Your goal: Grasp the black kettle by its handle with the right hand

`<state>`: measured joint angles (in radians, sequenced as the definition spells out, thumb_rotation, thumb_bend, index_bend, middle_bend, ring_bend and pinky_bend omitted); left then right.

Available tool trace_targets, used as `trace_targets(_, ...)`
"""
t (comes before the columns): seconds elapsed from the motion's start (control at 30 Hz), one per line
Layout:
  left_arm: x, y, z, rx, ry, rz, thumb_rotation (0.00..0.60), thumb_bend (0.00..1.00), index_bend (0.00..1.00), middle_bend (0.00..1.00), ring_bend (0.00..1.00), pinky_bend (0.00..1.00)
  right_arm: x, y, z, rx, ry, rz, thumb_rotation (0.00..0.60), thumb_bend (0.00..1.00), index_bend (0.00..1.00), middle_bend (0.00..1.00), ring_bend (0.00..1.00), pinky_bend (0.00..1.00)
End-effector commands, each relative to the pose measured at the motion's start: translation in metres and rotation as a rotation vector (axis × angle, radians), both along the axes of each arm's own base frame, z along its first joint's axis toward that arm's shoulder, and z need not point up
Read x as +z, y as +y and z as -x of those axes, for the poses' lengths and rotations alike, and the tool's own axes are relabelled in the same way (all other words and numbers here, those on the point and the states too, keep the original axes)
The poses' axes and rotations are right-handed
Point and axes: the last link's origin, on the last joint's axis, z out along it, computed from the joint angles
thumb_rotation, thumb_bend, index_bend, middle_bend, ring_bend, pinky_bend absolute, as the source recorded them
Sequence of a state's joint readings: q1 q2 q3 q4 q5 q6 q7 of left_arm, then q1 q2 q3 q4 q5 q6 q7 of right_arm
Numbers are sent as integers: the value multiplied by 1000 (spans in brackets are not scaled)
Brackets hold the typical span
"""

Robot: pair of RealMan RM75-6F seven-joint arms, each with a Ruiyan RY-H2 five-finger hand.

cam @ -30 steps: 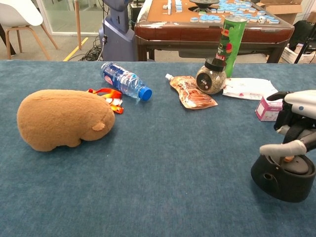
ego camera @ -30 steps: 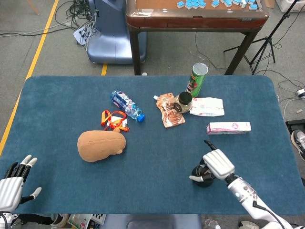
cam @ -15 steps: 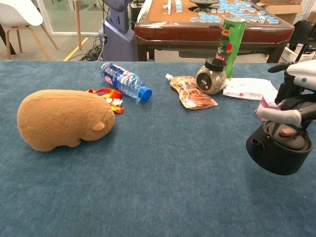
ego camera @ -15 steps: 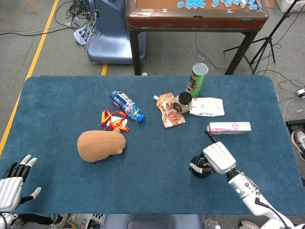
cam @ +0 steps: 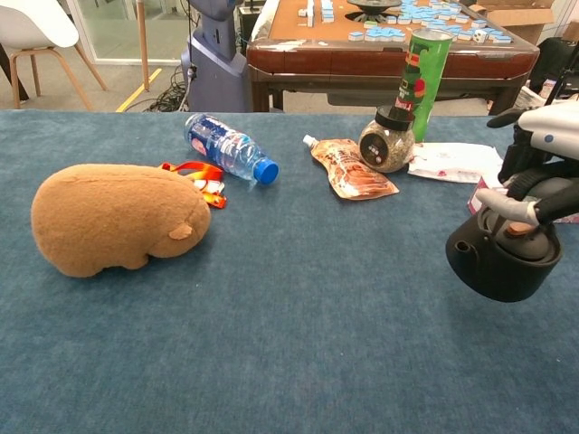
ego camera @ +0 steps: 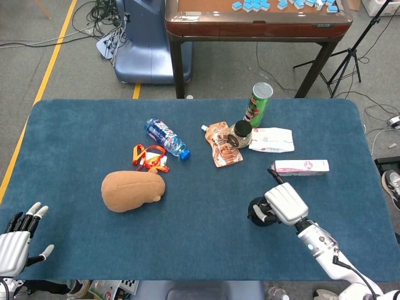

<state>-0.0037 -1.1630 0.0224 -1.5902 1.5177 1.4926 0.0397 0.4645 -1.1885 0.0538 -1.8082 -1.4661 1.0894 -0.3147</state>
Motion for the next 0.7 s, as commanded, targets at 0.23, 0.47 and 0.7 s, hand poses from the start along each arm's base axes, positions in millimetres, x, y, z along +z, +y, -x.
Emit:
trace_targets(0.23, -1, 0, 1, 7, 1, 2, 600, 203, 114, 51, 145, 46, -3, -3, 0, 2, 3, 4, 496, 549, 1000, 963, 851, 280)
trace_targets(0.47, -2, 1, 3, 13, 0, 5, 600, 203, 114, 51, 145, 46, -6, -4, 1, -1, 9, -1, 527, 549, 1000, 964, 851, 439)
trace_targets(0.7, -3, 2, 3, 15, -2, 7, 600, 203, 114, 51, 145, 46, -6, -5, 0, 8, 13, 2, 529, 549, 1000, 964, 851, 444)
